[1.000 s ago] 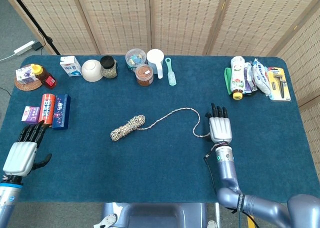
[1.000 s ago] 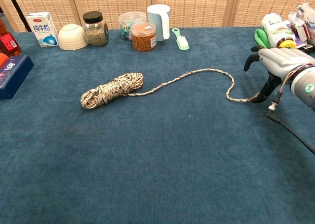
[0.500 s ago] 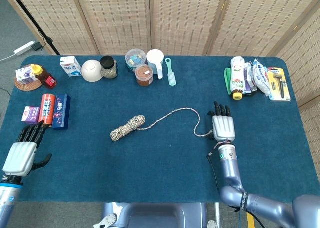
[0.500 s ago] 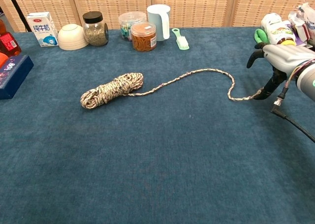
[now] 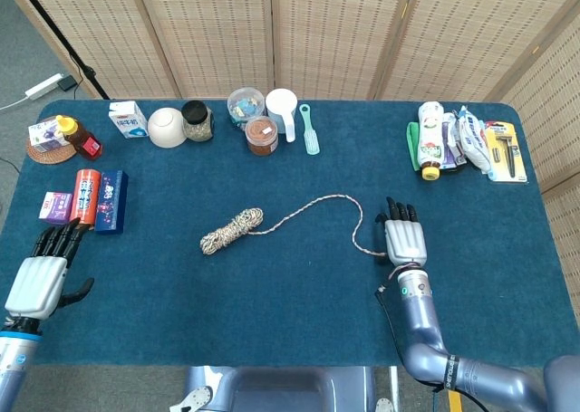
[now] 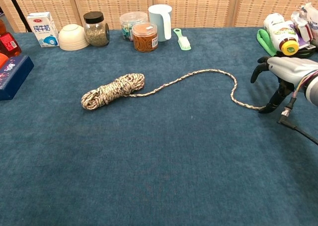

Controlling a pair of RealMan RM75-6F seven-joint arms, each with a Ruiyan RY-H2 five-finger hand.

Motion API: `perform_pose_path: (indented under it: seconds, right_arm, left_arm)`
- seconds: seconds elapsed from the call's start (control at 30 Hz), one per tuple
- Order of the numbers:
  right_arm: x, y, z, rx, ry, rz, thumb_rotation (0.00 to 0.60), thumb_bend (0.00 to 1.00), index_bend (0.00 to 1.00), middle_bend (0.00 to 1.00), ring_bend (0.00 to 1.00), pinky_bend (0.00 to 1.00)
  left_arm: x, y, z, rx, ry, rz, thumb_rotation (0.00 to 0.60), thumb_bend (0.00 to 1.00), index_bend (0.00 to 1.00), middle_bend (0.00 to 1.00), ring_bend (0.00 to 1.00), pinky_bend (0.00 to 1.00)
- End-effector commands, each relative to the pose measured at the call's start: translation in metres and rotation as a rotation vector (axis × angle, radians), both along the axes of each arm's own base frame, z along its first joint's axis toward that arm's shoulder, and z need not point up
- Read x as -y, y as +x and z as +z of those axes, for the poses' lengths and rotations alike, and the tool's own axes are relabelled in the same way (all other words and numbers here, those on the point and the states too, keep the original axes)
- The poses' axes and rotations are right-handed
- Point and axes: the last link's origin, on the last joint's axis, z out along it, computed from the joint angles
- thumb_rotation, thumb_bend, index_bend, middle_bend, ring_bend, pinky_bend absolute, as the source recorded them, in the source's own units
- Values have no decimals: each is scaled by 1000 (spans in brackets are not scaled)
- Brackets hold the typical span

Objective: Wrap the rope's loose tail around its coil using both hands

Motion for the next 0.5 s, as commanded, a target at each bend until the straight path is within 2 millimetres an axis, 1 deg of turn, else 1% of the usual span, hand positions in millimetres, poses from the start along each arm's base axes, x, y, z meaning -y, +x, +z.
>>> perform_pose_path:
  seconds: [0.03,0.27,0.33,0.5]
  right_arm:
    - [-3,-1,-2,17,8,-10,600,0,307,0,0,0]
    - [-5,3,-6,65,-11,-37,600,1,374,0,0,0]
    - [-4,3,-7,79,-17,-48,600,19,388,0,0,0]
    - [-3,5,-6,96,-25,-57,600,115,419,0,0,0]
  left_arm:
    - [0,0,0,2,1,1,600,285,0,0,0,22]
    - [0,0,1,7,5,4,600,284,0,0,0,22]
    - [0,0,1,8,5,4,600,285,0,0,0,22]
    - [-1,0,2,12,8,5,600,285,0,0,0,22]
